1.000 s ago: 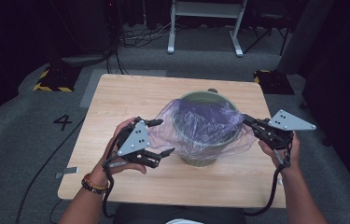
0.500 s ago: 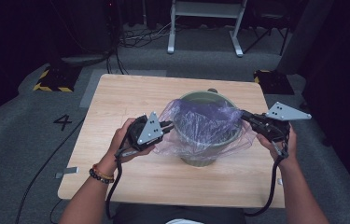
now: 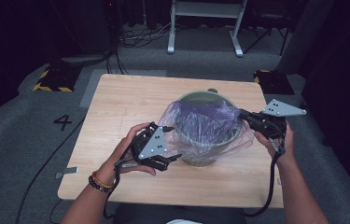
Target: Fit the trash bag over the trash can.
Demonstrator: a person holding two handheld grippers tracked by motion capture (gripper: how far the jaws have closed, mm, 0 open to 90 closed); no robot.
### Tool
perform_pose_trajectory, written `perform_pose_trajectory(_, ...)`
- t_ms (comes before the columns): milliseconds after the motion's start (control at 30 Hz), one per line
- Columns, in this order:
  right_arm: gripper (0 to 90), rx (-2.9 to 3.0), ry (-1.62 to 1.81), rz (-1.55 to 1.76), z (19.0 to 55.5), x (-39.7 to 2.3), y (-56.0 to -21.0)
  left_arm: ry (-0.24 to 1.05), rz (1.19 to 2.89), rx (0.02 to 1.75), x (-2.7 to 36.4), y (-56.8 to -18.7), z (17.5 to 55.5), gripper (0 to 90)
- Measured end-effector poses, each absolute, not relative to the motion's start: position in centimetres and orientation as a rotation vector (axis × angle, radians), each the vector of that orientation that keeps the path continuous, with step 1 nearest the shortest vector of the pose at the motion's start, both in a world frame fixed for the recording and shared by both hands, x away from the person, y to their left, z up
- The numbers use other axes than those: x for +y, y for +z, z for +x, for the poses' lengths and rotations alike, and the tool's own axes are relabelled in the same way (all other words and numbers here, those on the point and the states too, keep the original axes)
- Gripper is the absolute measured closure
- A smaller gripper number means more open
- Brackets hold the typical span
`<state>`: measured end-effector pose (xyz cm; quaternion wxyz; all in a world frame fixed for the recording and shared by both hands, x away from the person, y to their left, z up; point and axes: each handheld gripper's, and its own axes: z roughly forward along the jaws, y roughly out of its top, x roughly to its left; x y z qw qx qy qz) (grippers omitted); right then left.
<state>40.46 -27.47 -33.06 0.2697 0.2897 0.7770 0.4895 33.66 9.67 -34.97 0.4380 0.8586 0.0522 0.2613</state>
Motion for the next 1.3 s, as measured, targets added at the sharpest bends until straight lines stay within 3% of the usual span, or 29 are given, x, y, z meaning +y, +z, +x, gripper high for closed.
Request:
perform_pose_trajectory(67, 87.7, 2.098, 1.324, 0.783, 40.5, -27.4, -33.1, 0.703, 2.155, 0.168, 9.4, -35.4, 33.9, 26.6)
perform_pose_trajectory(133, 87.3, 2.102, 1.326, 0.777, 40.5, -27.2, -33.1, 0.733, 2.161, 0.189, 9.3, -35.6, 34.4, 40.7)
perform_pose_trajectory(167, 87.3, 2.107, 1.326, 0.773, 40.5, -27.2, -33.2, 0.754, 2.17, 0.199, 9.3, -35.6, 34.5, 55.9)
perform_pose_trajectory(233, 87.3, 2.113, 1.32, 0.768, 40.5, -27.1, -33.2, 0.79, 2.168, 0.199, 9.5, -35.7, 34.9, 72.6)
perform_pose_trajectory(367, 88.0, 2.103, 1.321, 0.772, 40.6, -27.4, -33.2, 0.716, 2.095, 0.227, 10.8, -35.1, 35.7, 88.2)
perform_pose_trajectory(467, 88.1, 2.101, 1.315, 0.777, 40.6, -27.6, -33.1, 0.732, 2.104, 0.22, 10.9, -34.8, 35.8, 90.0)
perform_pose_trajectory(633, 88.1, 2.093, 1.307, 0.783, 40.9, -27.7, -32.9, 0.637, 2.001, 0.25, 12.0, -33.5, 36.6, 90.0)
perform_pose_trajectory(767, 88.1, 2.097, 1.284, 0.797, 41.4, -27.6, -33.0, 0.661, 1.98, 0.294, 12.4, -33.0, 37.5, 90.0)
perform_pose_trajectory(1000, 88.1, 2.09, 1.308, 0.872, 43.1, -28.0, -33.4, 0.618, 1.894, 0.432, 12.7, -32.8, 40.6, 90.0)
perform_pose_trajectory(1300, 88.1, 2.048, 1.28, 0.993, 45.2, -29.1, -34.4, 0.608, 1.917, 0.585, 12.4, -34.2, 44.4, 90.0)
